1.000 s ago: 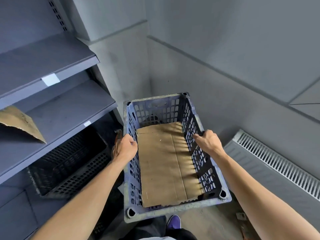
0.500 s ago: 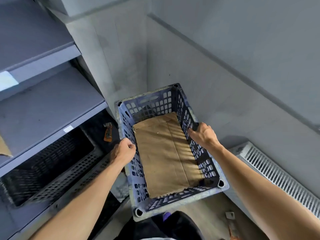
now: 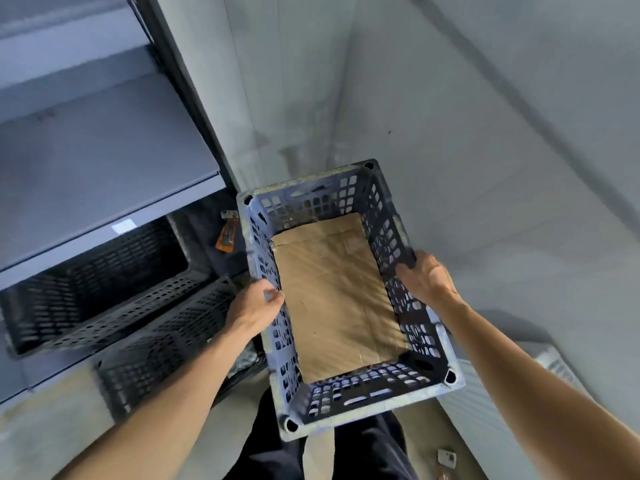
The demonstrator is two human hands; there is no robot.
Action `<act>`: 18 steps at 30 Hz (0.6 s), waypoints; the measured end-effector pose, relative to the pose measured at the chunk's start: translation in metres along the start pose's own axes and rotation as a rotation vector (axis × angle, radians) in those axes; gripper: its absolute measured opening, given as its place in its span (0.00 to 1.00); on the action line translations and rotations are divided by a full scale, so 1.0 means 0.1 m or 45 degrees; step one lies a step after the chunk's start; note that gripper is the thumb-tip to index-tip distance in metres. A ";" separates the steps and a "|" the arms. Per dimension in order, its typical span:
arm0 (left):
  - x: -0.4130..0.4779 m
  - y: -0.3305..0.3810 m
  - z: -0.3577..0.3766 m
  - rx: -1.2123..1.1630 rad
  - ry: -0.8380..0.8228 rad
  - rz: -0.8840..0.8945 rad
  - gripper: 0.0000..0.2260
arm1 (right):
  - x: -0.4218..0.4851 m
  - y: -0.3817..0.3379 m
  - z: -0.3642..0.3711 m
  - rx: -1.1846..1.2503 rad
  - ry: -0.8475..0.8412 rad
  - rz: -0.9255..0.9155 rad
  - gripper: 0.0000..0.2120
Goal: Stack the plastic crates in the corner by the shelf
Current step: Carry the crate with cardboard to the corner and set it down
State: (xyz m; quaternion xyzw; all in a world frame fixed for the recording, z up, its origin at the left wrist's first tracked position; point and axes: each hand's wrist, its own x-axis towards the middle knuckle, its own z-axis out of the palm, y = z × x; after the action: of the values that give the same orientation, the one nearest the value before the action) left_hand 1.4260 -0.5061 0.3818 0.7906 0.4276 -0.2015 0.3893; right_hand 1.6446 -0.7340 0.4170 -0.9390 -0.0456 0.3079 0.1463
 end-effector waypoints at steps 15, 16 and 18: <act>0.90 0.15 1.10 -0.022 0.110 -0.194 0.11 | 1.51 0.46 0.69 -0.104 -0.182 -0.003 0.23; 0.99 0.12 1.17 -0.016 0.113 -0.191 0.11 | 1.62 0.49 0.77 -0.096 -0.189 -0.002 0.23; 1.16 0.03 1.33 0.005 0.112 -0.182 0.10 | 1.82 0.58 0.93 -0.085 -0.199 -0.011 0.21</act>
State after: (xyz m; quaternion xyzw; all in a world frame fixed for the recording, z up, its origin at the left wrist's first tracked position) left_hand 1.4947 -0.5517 0.2259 0.7669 0.4991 -0.1946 0.3534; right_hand 1.7363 -0.7344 0.2249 -0.9163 -0.0712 0.3779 0.1122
